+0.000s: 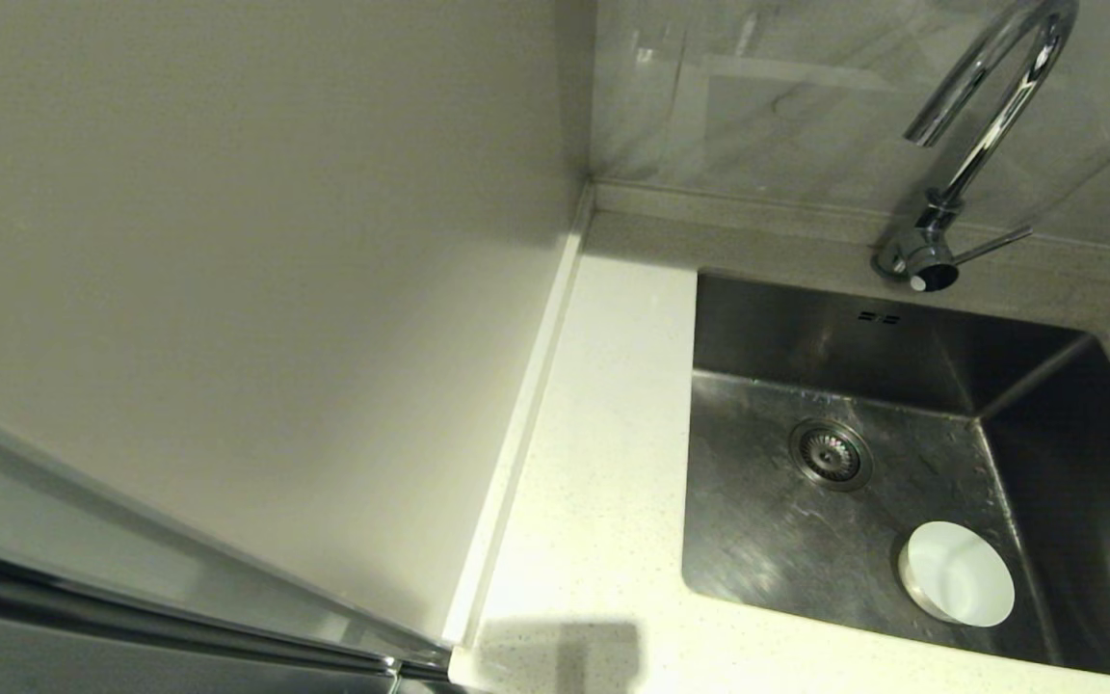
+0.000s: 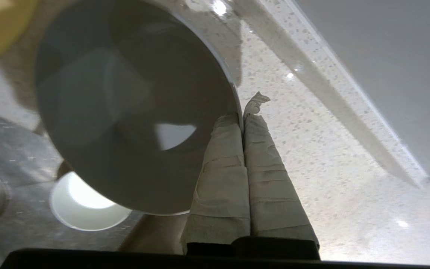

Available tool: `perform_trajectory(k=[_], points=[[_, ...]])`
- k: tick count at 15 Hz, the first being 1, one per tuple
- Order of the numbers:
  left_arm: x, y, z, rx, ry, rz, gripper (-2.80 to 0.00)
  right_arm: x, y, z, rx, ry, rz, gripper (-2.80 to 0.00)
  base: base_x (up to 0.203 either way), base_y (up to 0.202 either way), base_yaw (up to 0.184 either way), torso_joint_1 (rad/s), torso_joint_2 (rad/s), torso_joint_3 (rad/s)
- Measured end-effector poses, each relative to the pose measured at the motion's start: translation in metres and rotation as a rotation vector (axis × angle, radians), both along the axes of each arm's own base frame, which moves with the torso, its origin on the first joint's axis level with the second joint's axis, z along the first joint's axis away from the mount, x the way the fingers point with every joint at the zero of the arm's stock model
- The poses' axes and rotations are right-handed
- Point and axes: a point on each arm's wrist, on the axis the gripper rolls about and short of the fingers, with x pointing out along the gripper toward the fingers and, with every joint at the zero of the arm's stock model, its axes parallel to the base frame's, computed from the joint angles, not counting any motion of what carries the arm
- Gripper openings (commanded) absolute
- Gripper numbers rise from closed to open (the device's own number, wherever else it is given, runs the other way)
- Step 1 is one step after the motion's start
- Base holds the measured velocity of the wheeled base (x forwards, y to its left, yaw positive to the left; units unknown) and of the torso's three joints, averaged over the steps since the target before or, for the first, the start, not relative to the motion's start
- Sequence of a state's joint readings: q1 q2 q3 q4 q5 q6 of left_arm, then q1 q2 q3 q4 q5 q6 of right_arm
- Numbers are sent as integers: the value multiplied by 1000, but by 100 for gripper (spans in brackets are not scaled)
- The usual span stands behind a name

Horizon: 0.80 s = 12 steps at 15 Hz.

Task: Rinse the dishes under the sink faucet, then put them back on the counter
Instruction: Put a bowl back to the table from the sink

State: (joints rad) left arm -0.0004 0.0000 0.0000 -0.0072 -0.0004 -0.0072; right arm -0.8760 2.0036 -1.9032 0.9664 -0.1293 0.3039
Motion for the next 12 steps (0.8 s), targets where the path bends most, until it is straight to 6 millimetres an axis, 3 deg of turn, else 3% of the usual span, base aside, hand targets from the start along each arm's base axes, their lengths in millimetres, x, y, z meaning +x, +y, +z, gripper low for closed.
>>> perform_trajectory(k=[4,8,10,12], points=[[0,0,0,0,0,1,-280,0,0,0,-4,5,1,0,0,0,0,0,0,0],[0,0,0,0,0,0,-280,-1,1,12,-65,-42,5,0,0,0,0,0,0,0],[0,0,0,0,0,0,-280,-4,9,25,-100,-59,36,0,0,0,0,0,0,0],[0,0,0,0,0,0,-280,-2,29,41,-142,-78,110,0,0,0,0,0,0,0]])
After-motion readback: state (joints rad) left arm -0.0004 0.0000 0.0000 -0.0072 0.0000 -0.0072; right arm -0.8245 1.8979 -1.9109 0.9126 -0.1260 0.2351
